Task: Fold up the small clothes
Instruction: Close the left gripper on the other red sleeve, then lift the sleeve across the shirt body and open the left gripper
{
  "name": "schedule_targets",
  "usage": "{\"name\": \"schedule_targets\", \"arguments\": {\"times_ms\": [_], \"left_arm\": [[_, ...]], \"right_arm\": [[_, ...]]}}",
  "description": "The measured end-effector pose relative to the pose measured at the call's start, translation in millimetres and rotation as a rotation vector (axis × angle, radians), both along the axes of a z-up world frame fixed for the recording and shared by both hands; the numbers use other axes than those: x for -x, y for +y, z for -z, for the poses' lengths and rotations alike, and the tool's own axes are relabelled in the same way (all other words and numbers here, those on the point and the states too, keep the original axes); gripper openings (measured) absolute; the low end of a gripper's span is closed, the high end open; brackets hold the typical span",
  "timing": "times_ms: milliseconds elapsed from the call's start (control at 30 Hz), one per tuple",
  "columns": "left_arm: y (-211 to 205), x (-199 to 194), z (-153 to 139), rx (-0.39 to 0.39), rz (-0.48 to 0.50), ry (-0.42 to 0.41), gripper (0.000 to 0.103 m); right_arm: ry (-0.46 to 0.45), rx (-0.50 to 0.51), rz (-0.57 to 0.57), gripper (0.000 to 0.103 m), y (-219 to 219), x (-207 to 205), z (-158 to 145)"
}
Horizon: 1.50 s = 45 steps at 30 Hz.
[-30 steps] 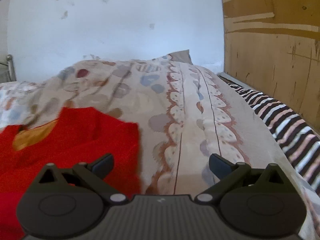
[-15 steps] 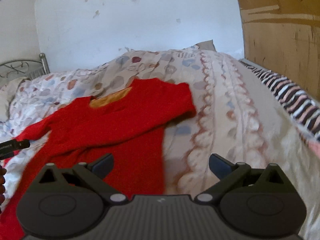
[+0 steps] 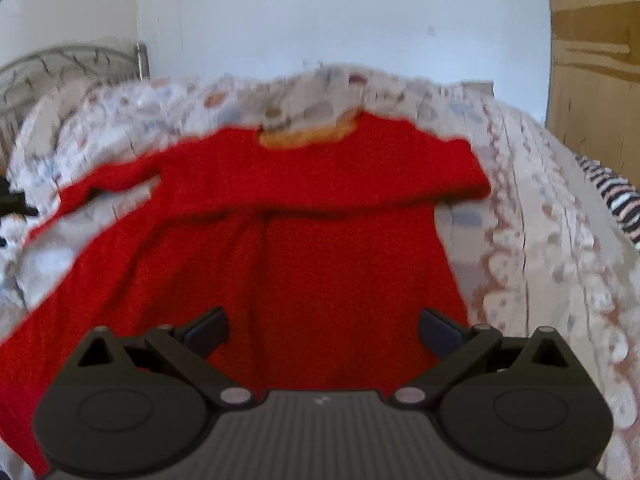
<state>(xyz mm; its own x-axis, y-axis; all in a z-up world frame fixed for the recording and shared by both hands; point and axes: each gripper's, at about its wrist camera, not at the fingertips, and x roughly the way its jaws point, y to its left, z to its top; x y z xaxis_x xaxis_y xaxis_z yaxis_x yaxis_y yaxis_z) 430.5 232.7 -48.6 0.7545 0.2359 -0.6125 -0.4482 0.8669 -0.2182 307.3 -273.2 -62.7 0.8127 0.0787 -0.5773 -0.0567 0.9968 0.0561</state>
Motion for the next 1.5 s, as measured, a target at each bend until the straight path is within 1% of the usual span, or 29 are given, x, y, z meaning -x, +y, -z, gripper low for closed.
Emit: {"name": "schedule_targets", "arguments": {"times_ms": [67, 167, 233, 333, 400, 433, 467, 500, 533, 567, 600, 633, 667, 800, 867, 1000, 1100, 1200, 1267, 1333, 1400, 1500], "left_arm": [[9, -6, 6, 0.038, -0.015, 0.010, 0.102], [21, -11, 11, 0.100, -0.050, -0.020, 0.102], [26, -10, 14, 0.141, -0.093, -0.040, 0.096], [38, -10, 18, 0.224, -0.173, -0.080, 0.084], [46, -9, 21, 0.264, -0.217, -0.096, 0.066], [49, -9, 22, 0.284, -0.235, -0.101, 0.060], [52, -10, 24, 0.300, -0.250, -0.099, 0.048], [56, -13, 25, 0.315, -0.258, -0.097, 0.038], [59, -15, 26, 0.326, -0.260, -0.102, 0.032], [60, -17, 26, 0.324, -0.263, -0.106, 0.017], [60, -19, 23, 0.307, -0.258, -0.109, 0.011], [59, -20, 20, 0.285, -0.251, -0.114, 0.007], [58, -20, 14, 0.255, -0.244, -0.127, 0.000], [54, -20, -15, 0.153, -0.210, -0.188, 0.000], [50, -21, -35, 0.083, -0.179, -0.222, 0.000], [28, -23, -88, -0.106, -0.110, -0.325, 0.000], [6, -26, -126, -0.197, -0.064, -0.409, 0.000], [-24, -29, -160, -0.244, 0.031, -0.482, 0.000], [-51, -29, -176, -0.279, 0.114, -0.521, 0.000], [-81, -27, -186, -0.311, 0.208, -0.560, 0.000], [-113, -25, -194, -0.338, 0.310, -0.593, 0.000], [-157, -24, -197, -0.367, 0.458, -0.607, 0.000]], "right_arm": [[-0.005, 0.049, -0.009, 0.103, 8, 1, 2], [0.003, 0.093, -0.022, 0.103, 17, 0, 8], [0.004, 0.112, -0.024, 0.103, 19, 0, 11], [-0.003, 0.125, -0.023, 0.103, 20, 1, 13], [-0.007, 0.130, -0.023, 0.103, 21, 2, 14], [-0.007, 0.133, -0.025, 0.103, 21, 2, 14], [-0.008, 0.135, -0.025, 0.103, 21, 2, 15], [-0.008, 0.137, -0.025, 0.103, 21, 2, 15], [-0.007, 0.138, -0.025, 0.103, 21, 2, 15], [-0.008, 0.141, -0.025, 0.103, 21, 2, 15], [-0.009, 0.144, -0.024, 0.103, 21, 2, 15], [-0.009, 0.147, -0.024, 0.103, 21, 2, 16], [-0.009, 0.149, -0.024, 0.103, 22, 2, 16], [-0.008, 0.146, -0.026, 0.103, 20, 2, 15], [-0.008, 0.148, -0.026, 0.103, 20, 2, 15], [-0.010, 0.146, -0.026, 0.103, 19, 2, 15], [-0.014, 0.145, -0.025, 0.103, 20, 2, 16], [-0.020, 0.136, -0.024, 0.103, 19, 3, 16], [-0.030, 0.115, -0.022, 0.103, 16, 6, 14], [-0.041, 0.072, -0.015, 0.103, 10, 9, 8], [-0.068, 0.003, -0.012, 0.103, 0, 16, -1], [-0.106, -0.094, 0.037, 0.103, -21, 30, -15]]}}
